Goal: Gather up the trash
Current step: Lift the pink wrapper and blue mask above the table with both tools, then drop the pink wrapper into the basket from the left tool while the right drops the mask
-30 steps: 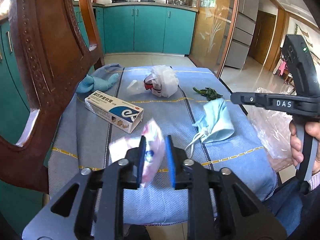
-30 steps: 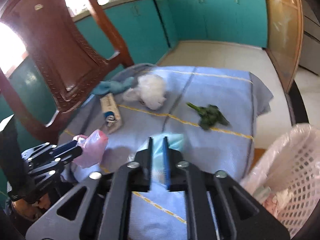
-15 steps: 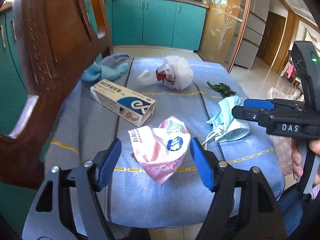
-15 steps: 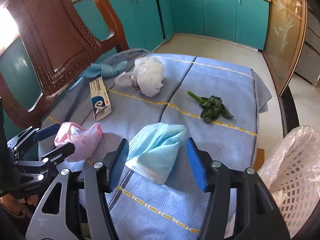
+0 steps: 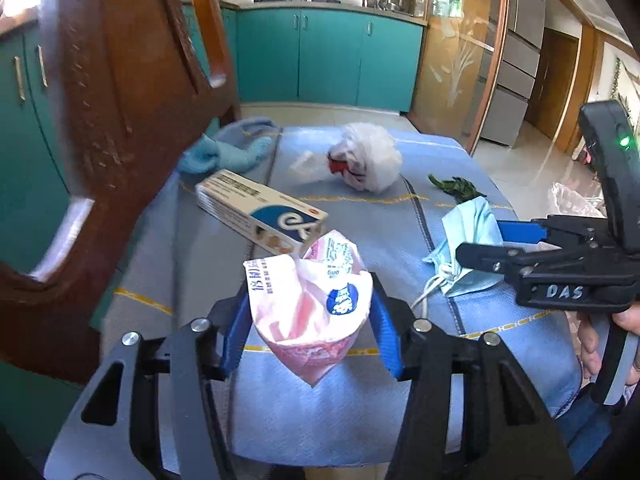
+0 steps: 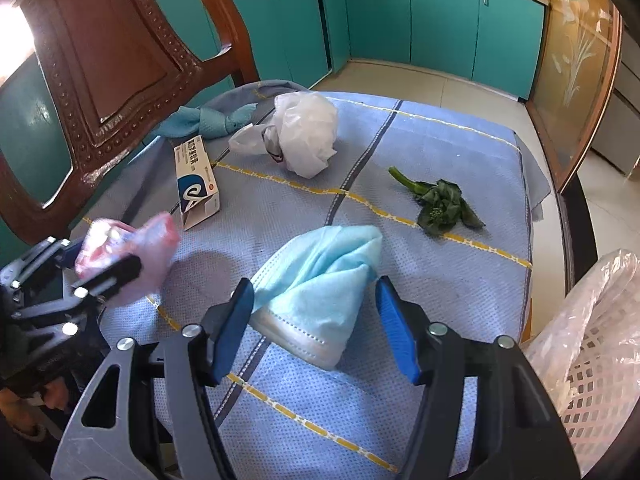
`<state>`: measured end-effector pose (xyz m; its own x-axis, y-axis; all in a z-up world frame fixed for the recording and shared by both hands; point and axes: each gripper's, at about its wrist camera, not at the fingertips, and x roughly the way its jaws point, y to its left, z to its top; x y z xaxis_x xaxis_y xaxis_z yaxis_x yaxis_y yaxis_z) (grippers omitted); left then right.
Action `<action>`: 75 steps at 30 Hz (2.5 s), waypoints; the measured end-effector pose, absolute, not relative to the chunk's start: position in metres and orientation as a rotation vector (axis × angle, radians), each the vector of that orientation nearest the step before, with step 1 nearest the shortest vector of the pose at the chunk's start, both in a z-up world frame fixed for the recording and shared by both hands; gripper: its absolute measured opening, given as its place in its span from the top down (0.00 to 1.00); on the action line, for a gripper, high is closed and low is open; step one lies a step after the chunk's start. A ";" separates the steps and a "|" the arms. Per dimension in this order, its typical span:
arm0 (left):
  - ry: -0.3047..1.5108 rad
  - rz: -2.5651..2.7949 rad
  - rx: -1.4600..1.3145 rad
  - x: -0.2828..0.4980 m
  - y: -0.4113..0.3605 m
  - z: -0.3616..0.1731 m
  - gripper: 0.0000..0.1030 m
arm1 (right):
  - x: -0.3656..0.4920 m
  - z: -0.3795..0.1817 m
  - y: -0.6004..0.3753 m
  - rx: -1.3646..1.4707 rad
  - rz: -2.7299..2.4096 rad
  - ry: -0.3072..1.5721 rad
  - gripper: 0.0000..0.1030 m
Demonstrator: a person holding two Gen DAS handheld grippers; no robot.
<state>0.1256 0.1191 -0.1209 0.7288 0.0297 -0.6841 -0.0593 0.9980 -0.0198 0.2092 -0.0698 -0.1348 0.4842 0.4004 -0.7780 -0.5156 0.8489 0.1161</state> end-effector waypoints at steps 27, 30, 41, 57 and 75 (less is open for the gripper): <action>0.644 0.123 0.031 0.090 0.110 -0.084 0.47 | 0.170 -0.104 -0.067 -0.253 0.567 0.674 0.75; 0.634 0.122 0.047 0.088 0.103 -0.081 0.47 | 0.166 -0.103 -0.073 -0.255 0.558 0.665 0.75; 0.612 0.100 0.073 0.084 0.087 -0.072 0.47 | 0.162 -0.095 -0.087 -0.227 0.542 0.636 0.75; 0.617 0.097 0.074 0.084 0.084 -0.073 0.47 | 0.160 -0.091 -0.096 -0.212 0.523 0.616 0.75; 0.616 0.084 0.075 0.085 0.083 -0.073 0.47 | 0.157 -0.088 -0.097 -0.220 0.516 0.596 0.75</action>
